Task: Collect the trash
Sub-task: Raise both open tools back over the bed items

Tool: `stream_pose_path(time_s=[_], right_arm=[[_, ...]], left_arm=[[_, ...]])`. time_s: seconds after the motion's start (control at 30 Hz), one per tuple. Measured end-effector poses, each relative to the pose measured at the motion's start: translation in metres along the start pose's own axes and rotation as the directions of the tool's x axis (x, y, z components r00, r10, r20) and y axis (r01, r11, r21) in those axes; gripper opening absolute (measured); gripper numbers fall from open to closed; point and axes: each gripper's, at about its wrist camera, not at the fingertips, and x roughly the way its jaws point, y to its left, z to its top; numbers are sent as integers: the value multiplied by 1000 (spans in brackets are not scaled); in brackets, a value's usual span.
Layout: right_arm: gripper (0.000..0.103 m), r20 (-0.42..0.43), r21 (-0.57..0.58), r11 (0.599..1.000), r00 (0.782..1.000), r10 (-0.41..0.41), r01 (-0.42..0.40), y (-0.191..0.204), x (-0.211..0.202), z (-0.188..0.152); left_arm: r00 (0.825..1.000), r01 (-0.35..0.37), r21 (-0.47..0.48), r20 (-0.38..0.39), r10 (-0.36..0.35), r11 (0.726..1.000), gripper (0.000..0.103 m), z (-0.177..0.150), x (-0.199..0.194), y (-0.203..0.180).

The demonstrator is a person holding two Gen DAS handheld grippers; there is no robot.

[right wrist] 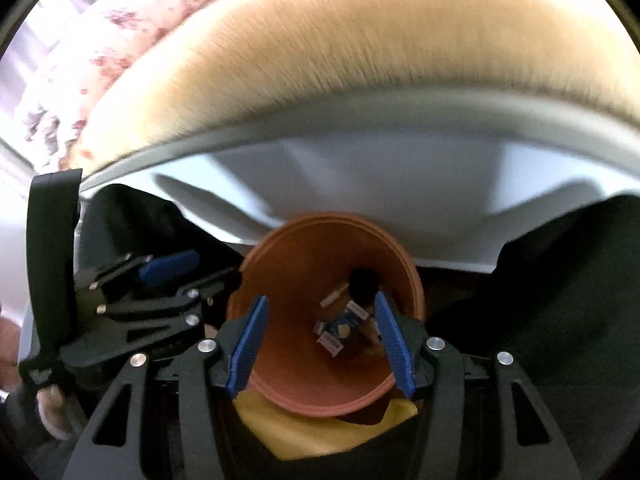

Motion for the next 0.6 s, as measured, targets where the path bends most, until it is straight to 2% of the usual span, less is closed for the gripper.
stream_pose_path(time_s=[0.07, 0.17, 0.27, 0.33, 0.43, 0.5, 0.6], right_arm=[[59, 10, -58, 998, 1000, 17, -17, 5, -22, 5], [59, 41, -156, 987, 999, 33, -26, 11, -63, 17], [63, 103, -203, 978, 993, 60, -38, 5, -100, 42], [64, 160, -210, 977, 985, 70, -35, -3, -123, 75], [64, 227, -179, 984, 972, 62, -21, -15, -136, 127], [64, 288, -115, 993, 957, 33, 0, -35, -135, 182], [64, 295, -19, 1000, 955, 24, -19, -64, -117, 252]], left_arm=[[997, 5, 52, 78, -9, 999, 67, 2, -27, -1], [986, 1, 126, 164, -21, 992, 67, 5, -64, -1], [973, 23, 141, 224, -54, 990, 68, 15, -95, 7], [961, 10, 136, 273, -47, 991, 73, 24, -114, 9], [936, 6, 111, 350, -45, 994, 78, 44, -131, 11], [921, 8, 82, 389, -39, 997, 78, 61, -131, 14], [915, 51, 39, 398, -62, 998, 78, 79, -129, 15]])
